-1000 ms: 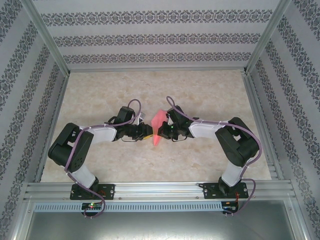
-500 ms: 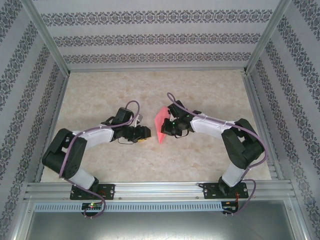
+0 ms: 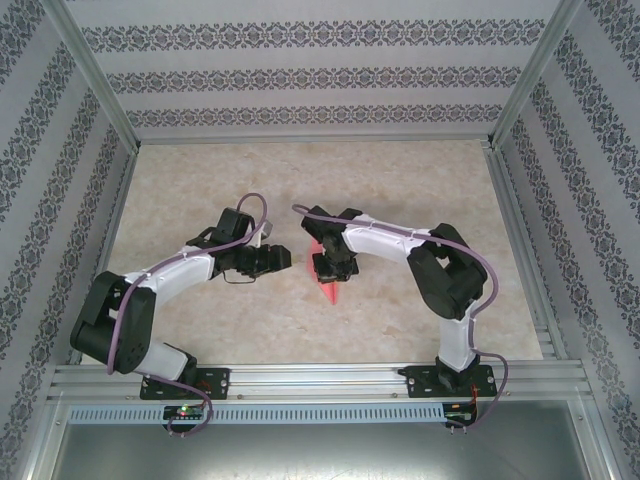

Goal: Fold a paper plane with a square sheet of paper (pick it up from the middle)
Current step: Move the paper to the center of the table, then reset both arms

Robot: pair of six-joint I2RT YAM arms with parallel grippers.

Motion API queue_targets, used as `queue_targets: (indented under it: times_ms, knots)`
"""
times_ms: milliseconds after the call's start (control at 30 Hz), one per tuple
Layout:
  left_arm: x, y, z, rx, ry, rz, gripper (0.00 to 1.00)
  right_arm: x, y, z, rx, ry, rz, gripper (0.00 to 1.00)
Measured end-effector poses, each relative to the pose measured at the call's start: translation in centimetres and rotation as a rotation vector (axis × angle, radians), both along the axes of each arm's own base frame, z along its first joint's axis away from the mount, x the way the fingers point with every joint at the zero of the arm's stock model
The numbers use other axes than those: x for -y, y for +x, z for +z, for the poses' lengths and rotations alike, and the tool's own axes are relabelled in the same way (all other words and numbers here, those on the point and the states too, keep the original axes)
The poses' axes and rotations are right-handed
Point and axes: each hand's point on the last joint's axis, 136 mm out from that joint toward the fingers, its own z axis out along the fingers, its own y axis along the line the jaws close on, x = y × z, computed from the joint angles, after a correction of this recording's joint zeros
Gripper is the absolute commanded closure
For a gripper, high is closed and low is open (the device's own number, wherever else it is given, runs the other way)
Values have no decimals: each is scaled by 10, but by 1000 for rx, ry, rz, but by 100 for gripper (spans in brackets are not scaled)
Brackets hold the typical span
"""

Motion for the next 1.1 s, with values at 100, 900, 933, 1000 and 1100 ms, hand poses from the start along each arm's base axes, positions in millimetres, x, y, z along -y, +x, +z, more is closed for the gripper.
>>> queue_targets:
  times_ms: [100,900,933,1000,1100]
  knots:
    - [0,-1,-3,-10,2,-3,39,1,0,-3,8,-31,9,83]
    - [-133,67,37,381,626,276,0,98,41,115,511,154,0,20]
    - [-146,67,31,379,663,307,0,113,47,114,563,144,-19,15]
    - [-172,67,19,359,731,356,0,143,59,113,676,122,-52,6]
    - [-197,72,16,387,798,413,0,183,78,107,802,85,-120,4]
